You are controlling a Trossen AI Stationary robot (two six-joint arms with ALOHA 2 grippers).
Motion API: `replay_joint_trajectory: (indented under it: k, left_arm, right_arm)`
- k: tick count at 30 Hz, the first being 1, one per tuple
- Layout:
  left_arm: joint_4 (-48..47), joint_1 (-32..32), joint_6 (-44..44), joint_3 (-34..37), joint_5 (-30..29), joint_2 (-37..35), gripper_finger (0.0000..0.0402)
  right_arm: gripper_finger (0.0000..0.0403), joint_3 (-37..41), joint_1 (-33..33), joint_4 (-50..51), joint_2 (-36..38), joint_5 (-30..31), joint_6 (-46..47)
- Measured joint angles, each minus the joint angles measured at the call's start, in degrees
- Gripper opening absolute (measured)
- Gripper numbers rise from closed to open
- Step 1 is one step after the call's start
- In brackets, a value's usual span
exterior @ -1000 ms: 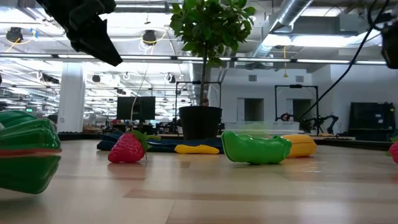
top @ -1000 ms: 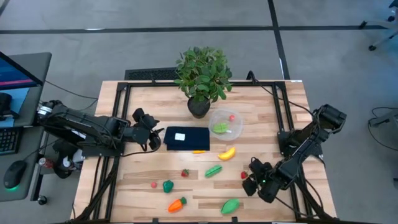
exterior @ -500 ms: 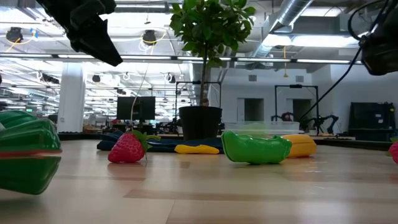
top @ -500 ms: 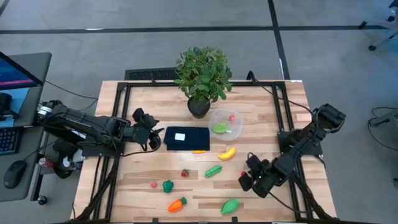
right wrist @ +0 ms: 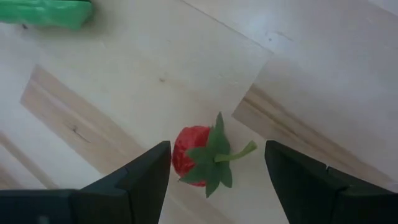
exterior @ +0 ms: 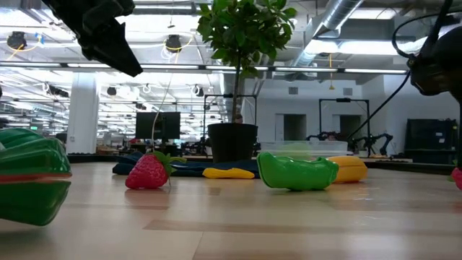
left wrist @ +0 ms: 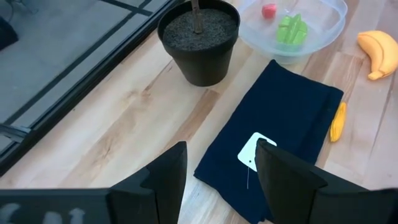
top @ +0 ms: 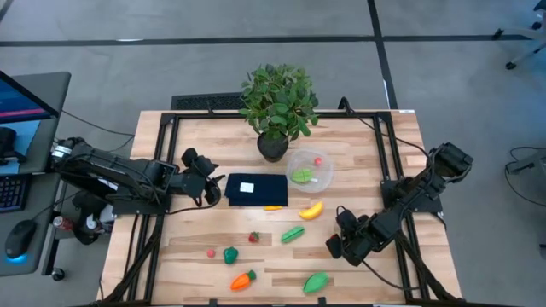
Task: Pick and placing Produce into tupperware
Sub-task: Put the red strawberry into the transparent container
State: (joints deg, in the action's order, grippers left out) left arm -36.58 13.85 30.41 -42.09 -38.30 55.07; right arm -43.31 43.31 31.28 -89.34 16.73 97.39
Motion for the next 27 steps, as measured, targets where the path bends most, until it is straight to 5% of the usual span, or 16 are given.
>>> replay_joint_trajectory:
  k: [27]
  left_arm:
    - [0.0, -0.02, 0.45, 0.0, -0.06, 0.02, 0.018]
  right_arm:
    - [0.0241, 0.0, -0.21, 1.28, 0.0, -1.93, -0.53]
